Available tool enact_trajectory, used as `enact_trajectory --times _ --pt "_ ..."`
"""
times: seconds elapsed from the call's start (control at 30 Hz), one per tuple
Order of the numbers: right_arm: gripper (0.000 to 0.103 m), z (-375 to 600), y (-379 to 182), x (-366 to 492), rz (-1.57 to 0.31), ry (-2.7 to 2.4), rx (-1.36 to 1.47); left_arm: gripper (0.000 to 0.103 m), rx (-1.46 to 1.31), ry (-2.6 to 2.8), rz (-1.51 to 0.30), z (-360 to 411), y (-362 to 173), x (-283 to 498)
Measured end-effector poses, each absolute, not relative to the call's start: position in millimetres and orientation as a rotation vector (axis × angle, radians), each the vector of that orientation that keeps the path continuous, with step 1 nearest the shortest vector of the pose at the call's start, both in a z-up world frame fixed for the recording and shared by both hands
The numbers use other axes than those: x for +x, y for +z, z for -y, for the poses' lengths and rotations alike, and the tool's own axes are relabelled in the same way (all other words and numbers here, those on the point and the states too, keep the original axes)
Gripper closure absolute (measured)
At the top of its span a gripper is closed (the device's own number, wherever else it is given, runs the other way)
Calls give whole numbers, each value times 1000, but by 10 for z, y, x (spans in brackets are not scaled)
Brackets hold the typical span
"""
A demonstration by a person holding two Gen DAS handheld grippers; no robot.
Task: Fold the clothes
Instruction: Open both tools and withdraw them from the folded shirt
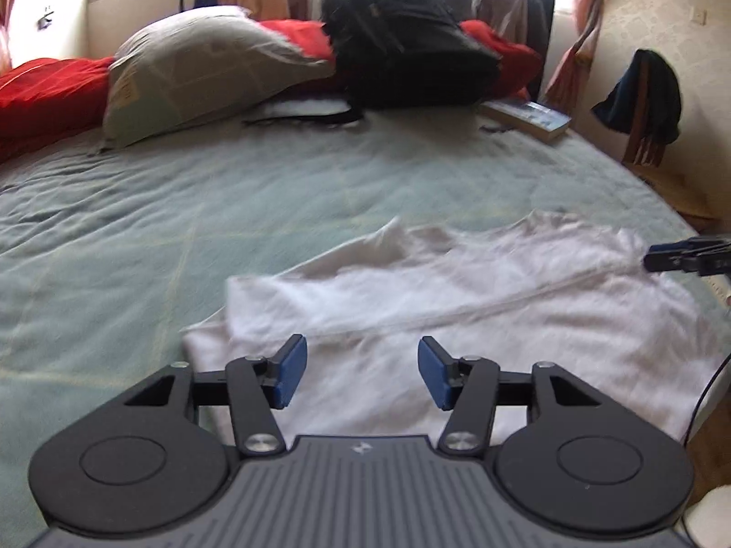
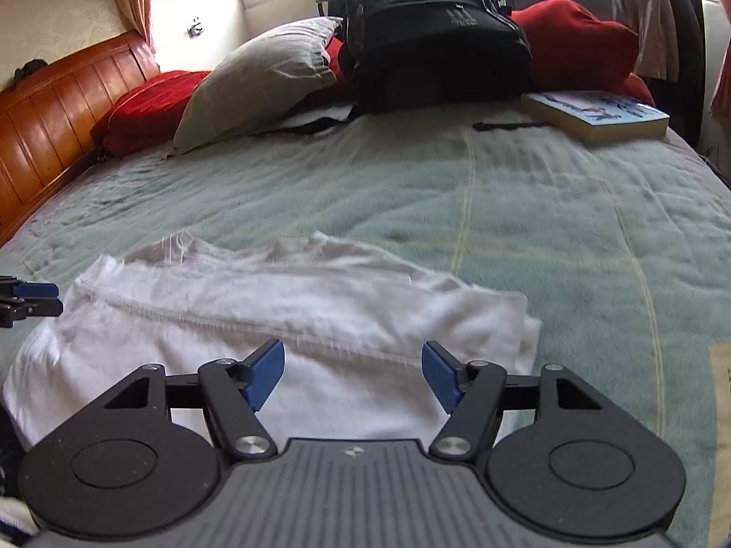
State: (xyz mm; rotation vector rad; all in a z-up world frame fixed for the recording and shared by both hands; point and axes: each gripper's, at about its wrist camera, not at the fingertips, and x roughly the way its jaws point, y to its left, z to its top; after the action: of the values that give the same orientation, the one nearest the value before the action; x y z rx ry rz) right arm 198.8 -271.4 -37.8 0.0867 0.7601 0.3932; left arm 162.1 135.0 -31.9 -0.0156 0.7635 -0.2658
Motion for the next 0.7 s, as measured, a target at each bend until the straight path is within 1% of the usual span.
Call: enact_trajectory --times 0.1,0.17,0.23,0.33,0.37,0.43,0.47,0.53,0.63,0.7 --pt "29 2679 -469 2142 -786 378 101 44 -38 -239 -793 -1359 -496 1743" --pt "29 2694 -555 2226 -810 346 102 42 -50 -206 -812 -1437 -620 1779" --pt "29 2723 -597 2274 -819 329 112 43 -60 -180 -814 -1485 -584 1770" --pt "28 2724 -491 2262 -810 305 118 44 -72 -154 -804 -1535 -446 1730" --pt "27 2711 -441 2251 -801 316 124 42 -79 -165 -792 -1537 -394 1701" --pt "21 2640 -339 2218 -777 354 141 38 -122 -205 -788 -1540 -360 1652" --pt "20 2587 -305 2205 -769 379 144 35 -142 -221 -798 -1538 -375 1636" --pt "19 2468 -251 2185 -758 419 140 35 -165 -234 -832 -1522 -457 1614" --pt "18 2300 -226 2180 -762 462 126 35 -129 -190 -860 -1511 -611 1589" --pt "17 2244 -244 2199 -778 471 138 35 -126 -178 -859 -1527 -582 1546"
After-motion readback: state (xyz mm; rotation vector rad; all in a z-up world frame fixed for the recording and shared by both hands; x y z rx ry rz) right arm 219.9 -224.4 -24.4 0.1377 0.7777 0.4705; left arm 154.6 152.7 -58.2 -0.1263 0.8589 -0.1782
